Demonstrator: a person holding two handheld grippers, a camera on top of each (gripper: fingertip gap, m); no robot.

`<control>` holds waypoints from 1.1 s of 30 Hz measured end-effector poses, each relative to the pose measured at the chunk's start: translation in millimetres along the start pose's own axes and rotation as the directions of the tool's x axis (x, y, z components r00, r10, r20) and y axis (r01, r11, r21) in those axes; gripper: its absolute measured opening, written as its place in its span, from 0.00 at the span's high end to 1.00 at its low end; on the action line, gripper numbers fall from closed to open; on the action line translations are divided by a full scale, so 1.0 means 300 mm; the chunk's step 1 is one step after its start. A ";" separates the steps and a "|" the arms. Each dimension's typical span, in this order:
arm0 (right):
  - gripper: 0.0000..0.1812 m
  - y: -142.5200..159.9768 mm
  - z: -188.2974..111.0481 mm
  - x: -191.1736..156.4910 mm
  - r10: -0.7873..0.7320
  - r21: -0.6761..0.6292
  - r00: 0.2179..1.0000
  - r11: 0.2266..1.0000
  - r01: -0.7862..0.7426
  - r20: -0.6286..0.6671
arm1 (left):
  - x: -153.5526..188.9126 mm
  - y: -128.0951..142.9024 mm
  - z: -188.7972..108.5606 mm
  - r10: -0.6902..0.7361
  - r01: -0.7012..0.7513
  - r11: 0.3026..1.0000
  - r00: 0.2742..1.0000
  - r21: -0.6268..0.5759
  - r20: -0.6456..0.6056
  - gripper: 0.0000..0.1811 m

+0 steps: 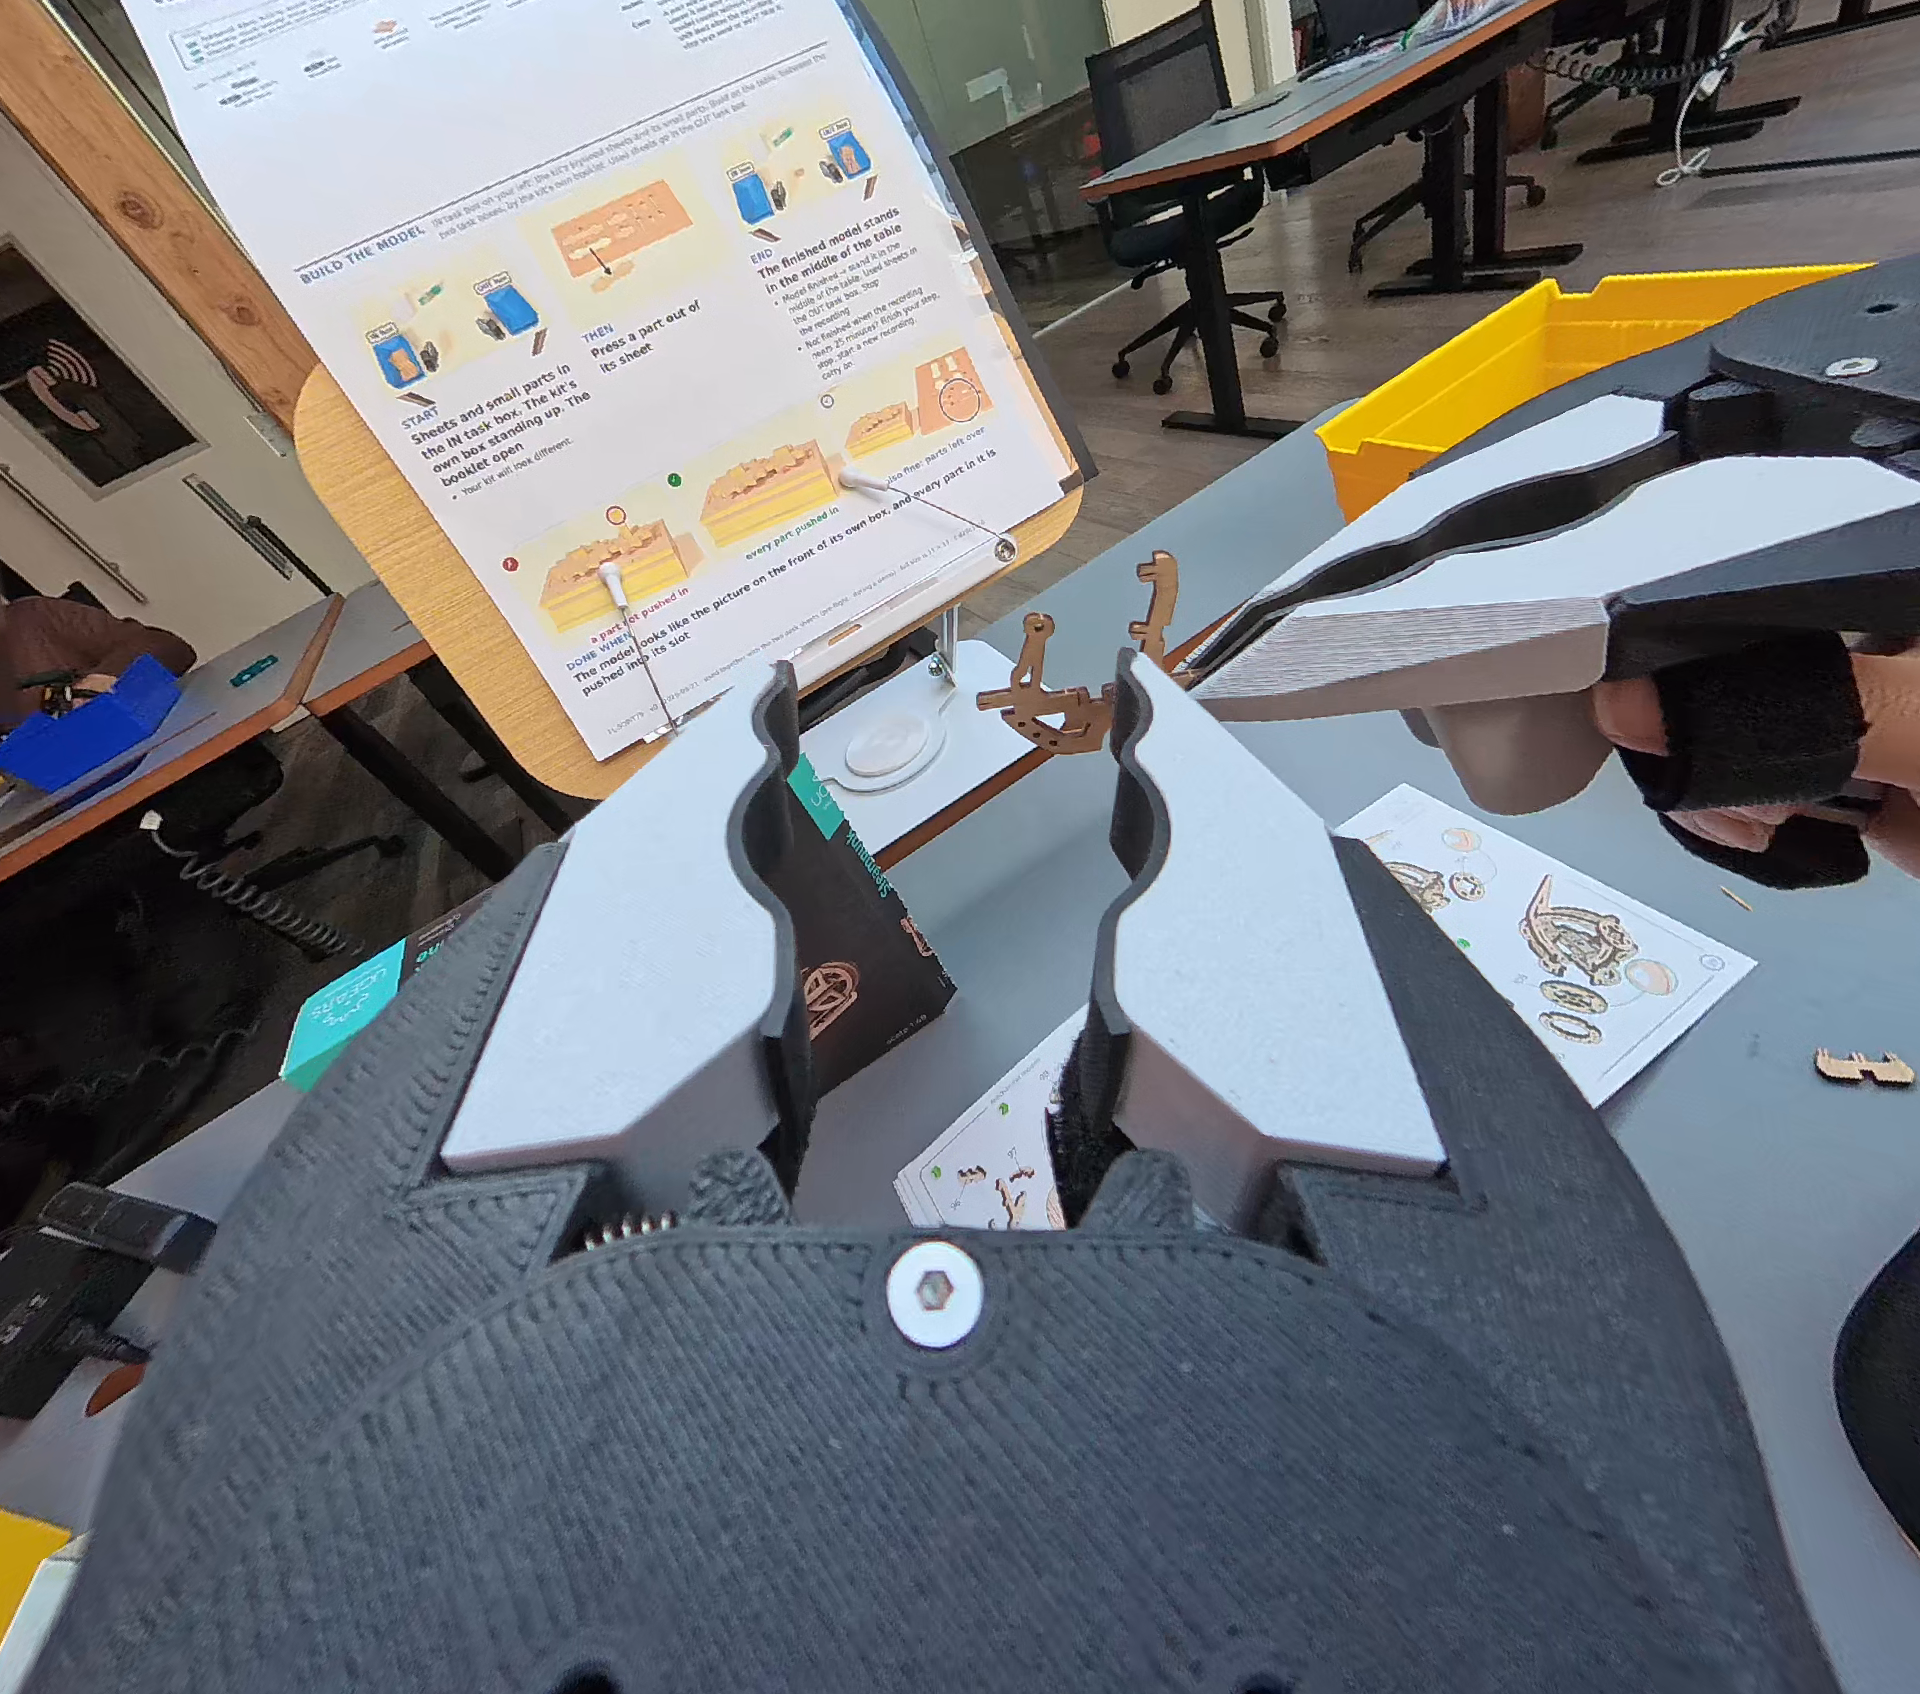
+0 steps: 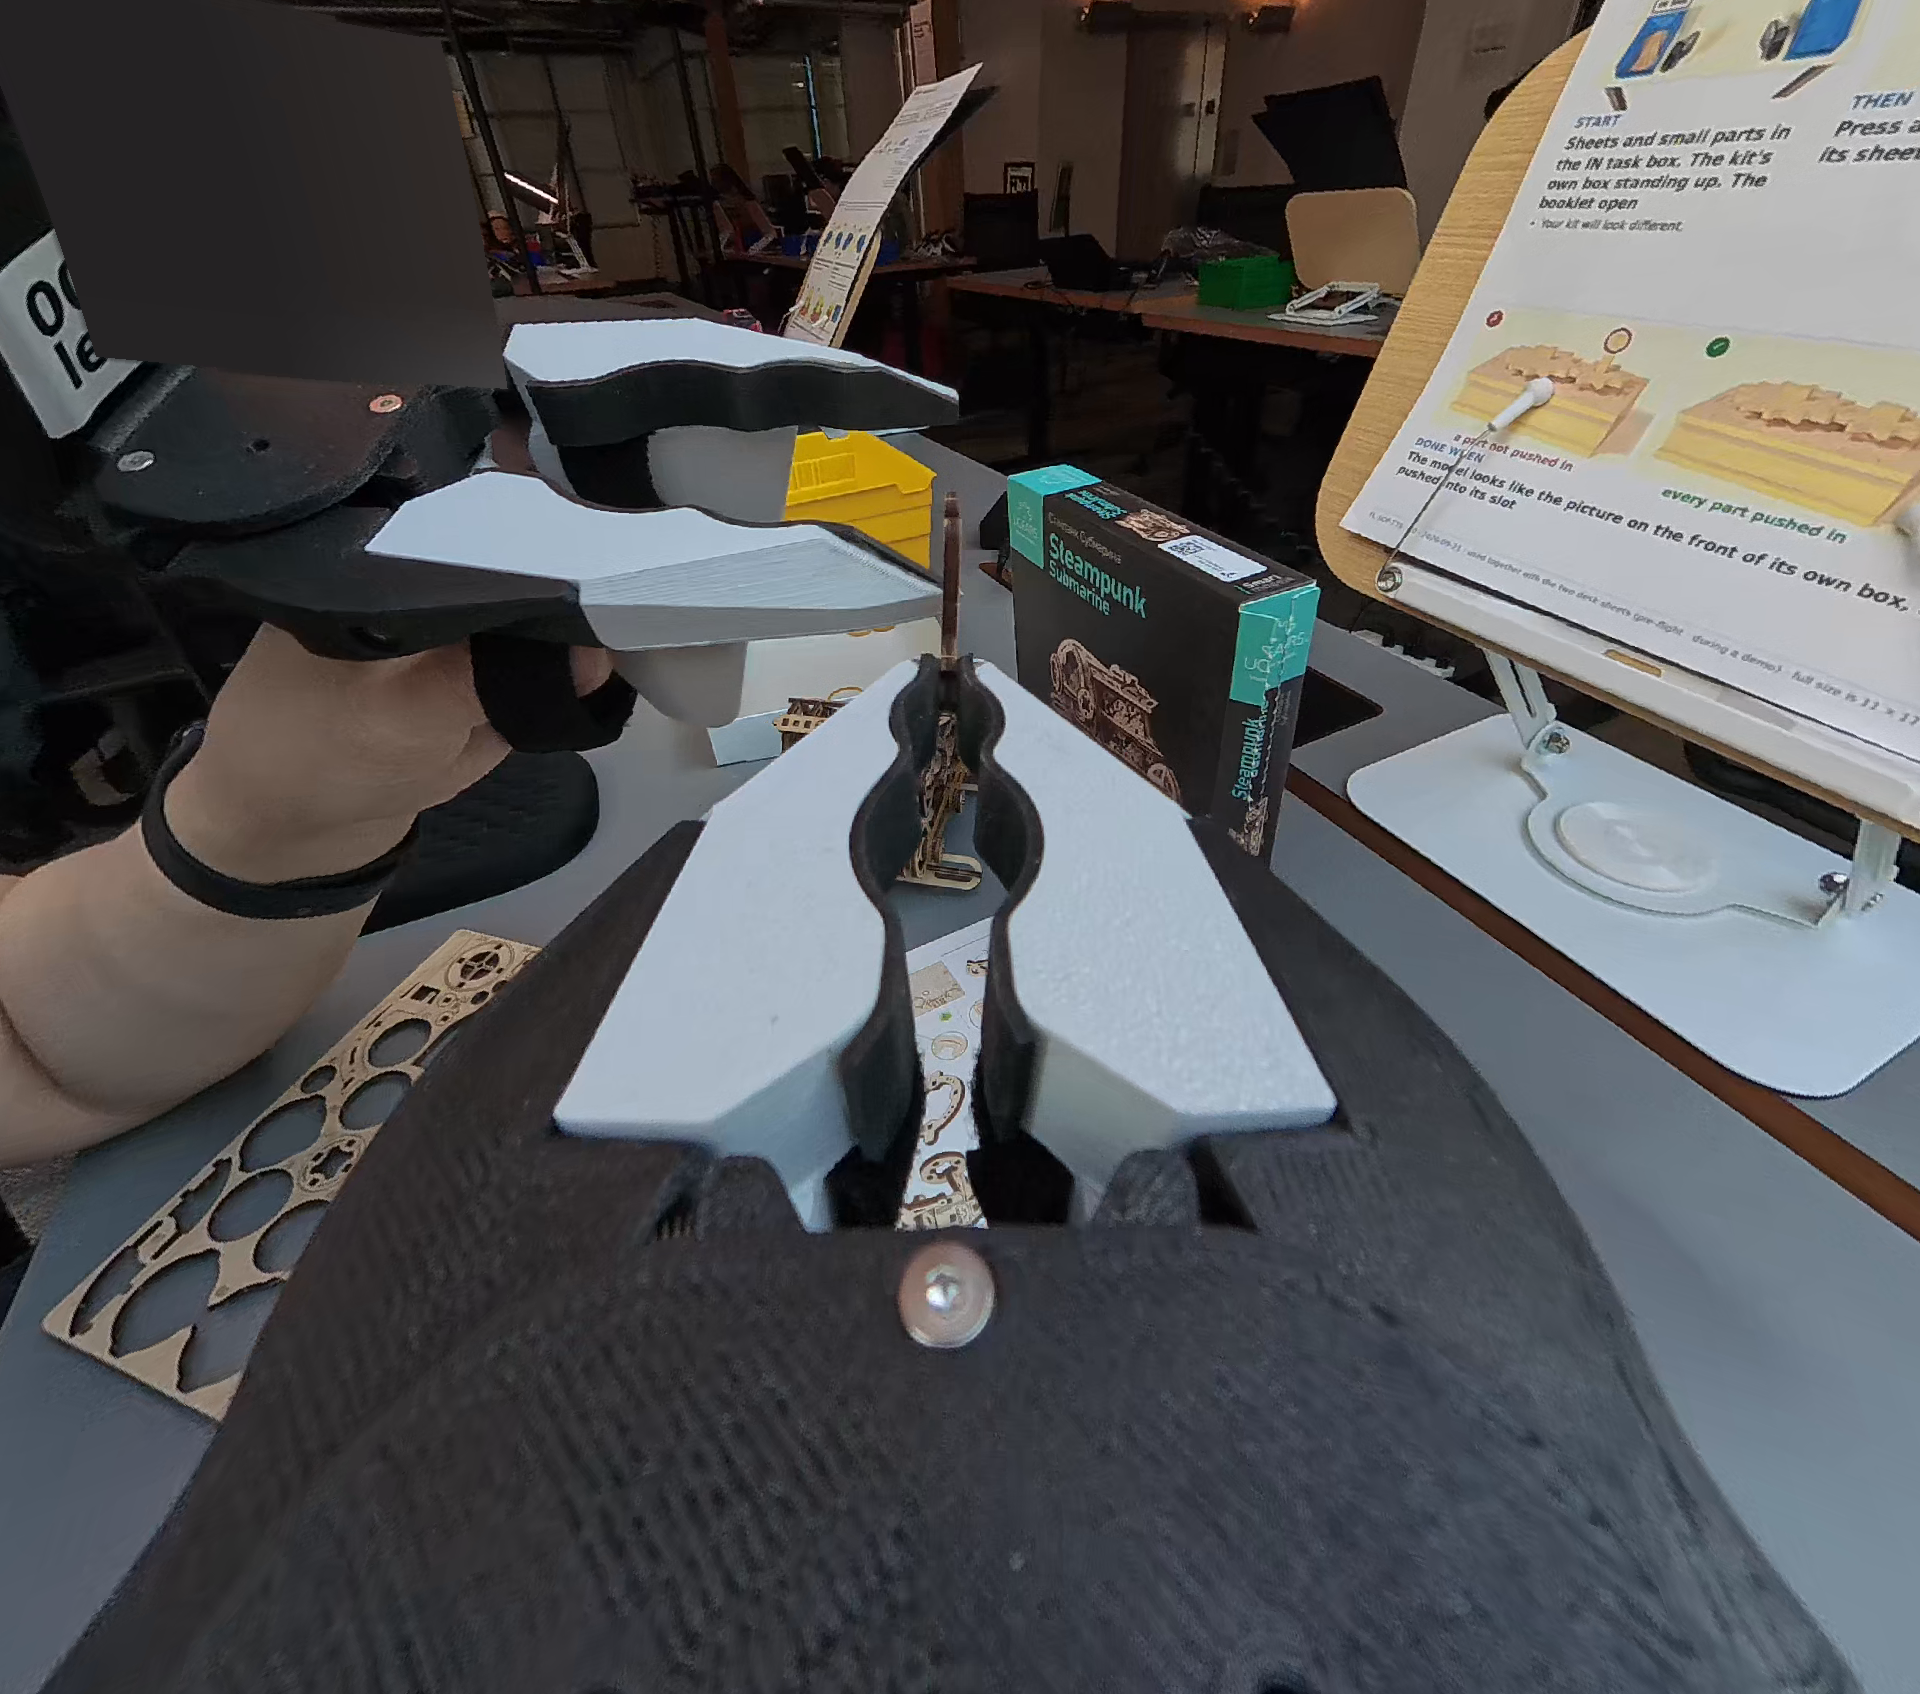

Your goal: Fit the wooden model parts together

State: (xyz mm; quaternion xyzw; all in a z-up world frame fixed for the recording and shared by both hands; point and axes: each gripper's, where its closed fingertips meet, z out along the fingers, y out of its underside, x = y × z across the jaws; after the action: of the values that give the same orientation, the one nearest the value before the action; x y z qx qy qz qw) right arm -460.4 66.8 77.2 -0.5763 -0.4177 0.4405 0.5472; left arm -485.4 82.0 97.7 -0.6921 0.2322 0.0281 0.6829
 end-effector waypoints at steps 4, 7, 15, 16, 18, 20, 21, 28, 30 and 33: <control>1.00 0.029 0.002 0.037 0.021 -0.041 1.000 0.999 -0.021 -0.016 | -0.021 -0.009 -0.019 -0.025 0.024 1.000 1.000 -0.010 -0.018 0.68; 0.99 0.079 0.016 0.006 0.052 -0.144 0.994 0.989 -0.038 0.095 | -0.061 0.002 -0.046 -0.046 0.043 0.997 0.998 -0.067 -0.046 0.69; 0.99 0.191 0.022 -0.055 0.070 -0.311 0.957 0.950 0.022 0.281 | -0.143 -0.050 -0.183 -0.233 0.225 0.973 0.943 -0.061 -0.238 0.82; 1.00 0.192 0.021 -0.056 0.085 -0.310 0.953 0.951 0.010 0.289 | -0.146 -0.048 -0.196 -0.239 0.229 0.971 0.936 -0.069 -0.259 0.84; 0.99 0.190 0.016 -0.068 0.115 -0.304 0.938 0.953 -0.010 0.328 | -0.143 -0.043 -0.215 -0.241 0.226 0.971 0.922 -0.084 -0.304 0.88; 0.99 0.192 0.009 -0.079 0.122 -0.304 0.923 0.953 -0.006 0.364 | -0.149 -0.046 -0.226 -0.254 0.241 0.967 0.910 -0.080 -0.326 0.90; 0.99 0.196 0.009 -0.072 0.117 -0.307 0.926 0.952 -0.002 0.359 | -0.150 -0.051 -0.230 -0.264 0.254 0.964 0.903 -0.076 -0.338 0.90; 0.99 0.193 -0.007 -0.083 0.150 -0.307 0.901 0.952 -0.020 0.407 | -0.128 -0.062 -0.250 -0.285 0.277 0.958 0.866 -0.082 -0.410 0.94; 0.99 0.192 -0.010 -0.086 0.167 -0.308 0.892 0.951 -0.032 0.420 | -0.118 -0.060 -0.251 -0.285 0.273 0.958 0.861 -0.089 -0.422 0.94; 0.99 0.189 -0.014 -0.088 0.182 -0.308 0.884 0.950 -0.045 0.430 | -0.105 -0.056 -0.252 -0.278 0.262 0.960 0.855 -0.100 -0.437 0.94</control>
State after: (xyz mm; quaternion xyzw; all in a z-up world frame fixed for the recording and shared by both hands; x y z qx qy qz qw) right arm -463.4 37.2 21.9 -0.5547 -0.5586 0.5286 0.3175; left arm -528.5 18.0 129.5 -0.7179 0.2828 -0.2234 0.5956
